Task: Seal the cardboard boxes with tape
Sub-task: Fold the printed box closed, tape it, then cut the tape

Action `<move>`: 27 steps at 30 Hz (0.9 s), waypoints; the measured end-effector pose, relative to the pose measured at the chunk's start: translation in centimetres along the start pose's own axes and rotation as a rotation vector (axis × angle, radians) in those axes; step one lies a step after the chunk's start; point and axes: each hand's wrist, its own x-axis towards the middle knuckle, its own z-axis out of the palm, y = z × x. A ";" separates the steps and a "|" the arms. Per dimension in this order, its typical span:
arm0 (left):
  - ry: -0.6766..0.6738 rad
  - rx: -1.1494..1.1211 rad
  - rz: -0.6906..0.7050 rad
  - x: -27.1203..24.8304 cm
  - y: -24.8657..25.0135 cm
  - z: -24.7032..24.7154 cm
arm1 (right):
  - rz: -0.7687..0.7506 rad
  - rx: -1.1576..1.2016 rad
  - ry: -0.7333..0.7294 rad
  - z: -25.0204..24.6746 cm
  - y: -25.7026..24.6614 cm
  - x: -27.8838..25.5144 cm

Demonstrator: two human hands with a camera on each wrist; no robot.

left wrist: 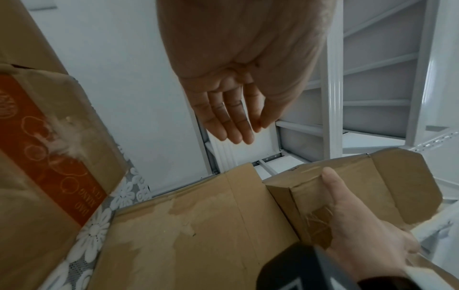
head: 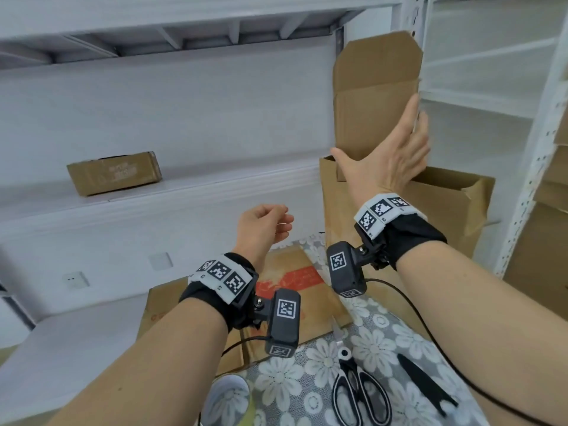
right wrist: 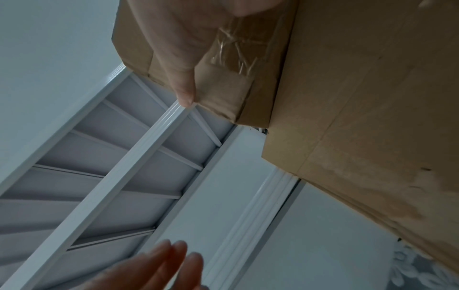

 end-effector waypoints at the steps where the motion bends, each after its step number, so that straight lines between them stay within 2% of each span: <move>1: 0.001 -0.002 -0.006 0.0 -0.1 0.0 | -0.014 0.014 0.004 -0.2 0.1 -0.2; 7: -0.022 0.013 -0.084 -0.7 -1.5 -1.1 | -0.251 0.207 0.098 -1.2 0.1 -4.2; 12: 0.004 0.103 -0.167 -2.2 -4.8 -3.4 | -0.364 0.260 -0.033 -0.9 0.2 -9.1; 14: 0.022 0.218 -0.198 -2.8 -6.4 -4.9 | -0.321 0.240 -0.151 -0.6 0.8 -11.2; 17: 0.084 0.415 -0.270 -3.4 -9.2 -8.0 | -0.177 0.121 -0.465 0.1 2.3 -14.6; 20: 0.147 0.571 -0.353 -4.4 -11.2 -11.4 | 0.069 -0.122 -0.815 0.9 4.6 -17.8; 22: 0.225 0.691 -0.432 -5.1 -12.3 -13.9 | 0.201 -0.289 -0.990 1.2 5.8 -19.4; 24: 0.276 0.827 -0.495 -5.4 -13.3 -16.1 | 0.211 -0.420 -1.119 1.2 6.7 -20.4; 27: 0.236 1.012 -0.569 -6.0 -14.6 -18.1 | 0.049 -0.487 -1.252 1.7 6.9 -22.2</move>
